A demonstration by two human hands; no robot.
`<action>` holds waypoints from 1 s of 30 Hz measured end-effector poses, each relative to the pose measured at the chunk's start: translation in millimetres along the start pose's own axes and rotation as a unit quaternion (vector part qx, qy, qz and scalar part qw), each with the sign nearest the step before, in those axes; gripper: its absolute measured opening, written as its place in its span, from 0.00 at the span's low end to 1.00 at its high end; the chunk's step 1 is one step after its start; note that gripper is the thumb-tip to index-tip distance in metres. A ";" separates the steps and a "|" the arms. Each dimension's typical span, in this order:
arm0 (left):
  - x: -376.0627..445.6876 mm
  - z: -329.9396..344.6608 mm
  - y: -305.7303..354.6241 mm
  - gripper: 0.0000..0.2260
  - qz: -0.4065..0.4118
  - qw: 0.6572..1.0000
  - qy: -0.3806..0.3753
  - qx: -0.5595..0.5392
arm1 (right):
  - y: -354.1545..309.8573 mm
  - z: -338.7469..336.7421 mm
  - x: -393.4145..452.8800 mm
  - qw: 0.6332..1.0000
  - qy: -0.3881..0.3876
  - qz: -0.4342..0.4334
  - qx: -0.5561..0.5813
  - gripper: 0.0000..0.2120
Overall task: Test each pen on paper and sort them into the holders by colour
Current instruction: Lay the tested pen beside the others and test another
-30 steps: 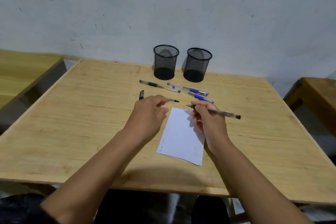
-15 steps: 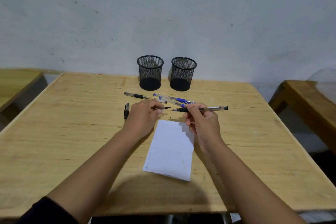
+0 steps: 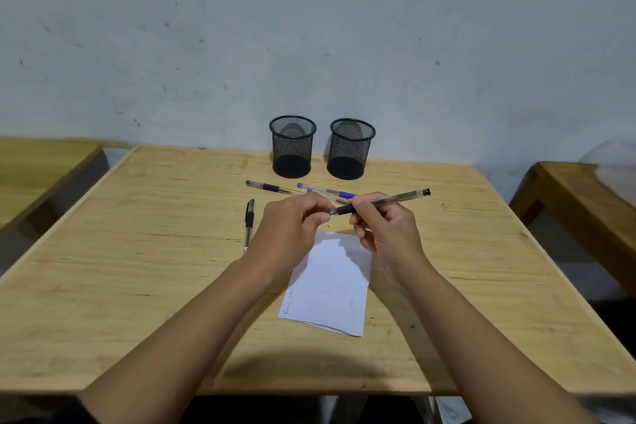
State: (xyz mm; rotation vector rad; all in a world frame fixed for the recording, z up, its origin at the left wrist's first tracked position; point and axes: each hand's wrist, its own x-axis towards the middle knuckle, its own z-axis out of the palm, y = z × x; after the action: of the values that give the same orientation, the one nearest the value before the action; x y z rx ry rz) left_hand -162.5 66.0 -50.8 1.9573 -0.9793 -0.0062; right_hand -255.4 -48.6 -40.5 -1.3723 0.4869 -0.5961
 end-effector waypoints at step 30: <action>-17.9 -57.4 -20.9 0.08 -0.112 0.968 0.080 -0.209 | 23.8 57.4 -62.4 0.992 -0.060 -0.010 -0.107 0.13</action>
State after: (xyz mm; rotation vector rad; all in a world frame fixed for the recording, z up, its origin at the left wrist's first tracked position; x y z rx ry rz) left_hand -140.5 124.6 -39.3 1.6369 -0.5900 -0.1667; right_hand -263.5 37.5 -57.2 -1.6092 0.4492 -0.4850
